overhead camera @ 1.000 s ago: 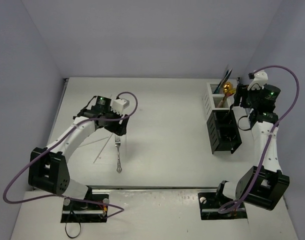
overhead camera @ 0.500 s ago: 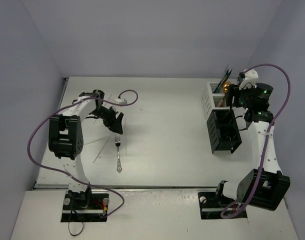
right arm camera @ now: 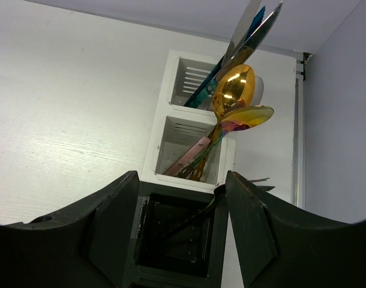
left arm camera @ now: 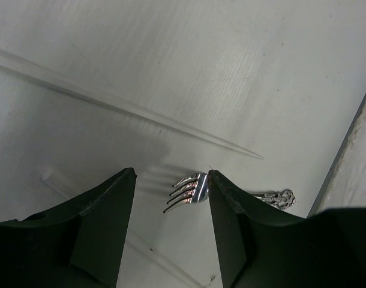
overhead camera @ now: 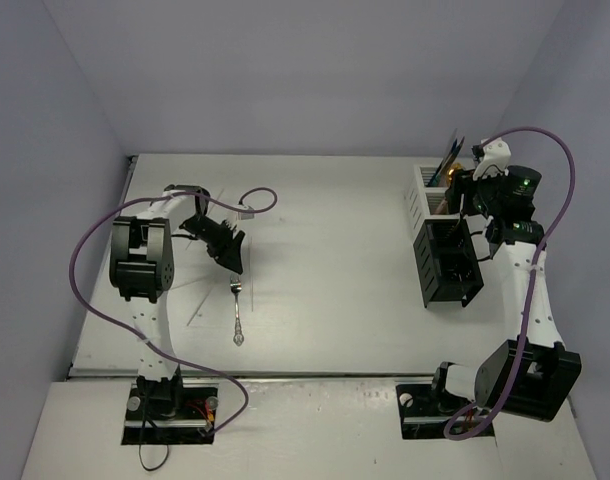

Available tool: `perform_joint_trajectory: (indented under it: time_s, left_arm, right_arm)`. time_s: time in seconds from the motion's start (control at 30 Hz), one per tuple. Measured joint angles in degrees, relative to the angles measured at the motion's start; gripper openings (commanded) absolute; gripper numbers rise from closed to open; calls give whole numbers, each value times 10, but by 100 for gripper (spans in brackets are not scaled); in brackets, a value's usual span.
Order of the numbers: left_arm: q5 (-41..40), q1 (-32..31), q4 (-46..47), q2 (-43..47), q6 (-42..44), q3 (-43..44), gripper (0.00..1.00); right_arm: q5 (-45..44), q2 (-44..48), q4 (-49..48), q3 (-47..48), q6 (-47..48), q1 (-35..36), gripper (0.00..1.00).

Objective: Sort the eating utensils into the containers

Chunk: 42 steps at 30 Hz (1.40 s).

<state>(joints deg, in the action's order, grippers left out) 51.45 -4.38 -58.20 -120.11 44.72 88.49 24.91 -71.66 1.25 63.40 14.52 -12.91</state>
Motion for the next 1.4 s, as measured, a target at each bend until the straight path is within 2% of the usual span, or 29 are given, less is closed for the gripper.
perform_joint_trajectory:
  time_s: [0.2, 0.4, 0.57, 0.73, 0.93, 1.07, 1.23, 1.4]
  left_arm:
    - [0, 3, -15, -12, 20, -8, 37]
    - [-6, 3, -21, -12, 28, -17, 14]
    - [-14, 6, -27, -10, 22, -17, 0]
    - [-31, 13, -66, 13, 10, 24, 0]
    - [-49, 16, -102, 67, 13, 220, 0]
    - [-28, 14, -123, 120, 13, 311, 0]
    - [16, -12, -149, 170, 9, 335, 0]
    - [46, -76, -166, 175, -4, 334, 0]
  right_arm:
    - [0, 0, 3, 6, 0, 5, 56]
    - [1, 1, 5, 11, -1, 16, 56]
    - [6, 9, 8, 17, -4, 42, 56]
    - [17, 21, 16, 40, -25, 82, 56]
    - [42, 25, 16, 86, -90, 153, 56]
    - [57, 21, 16, 106, -146, 242, 55]
    - [81, -26, 11, 127, -198, 337, 56]
    - [94, -99, 11, 148, -230, 375, 62]
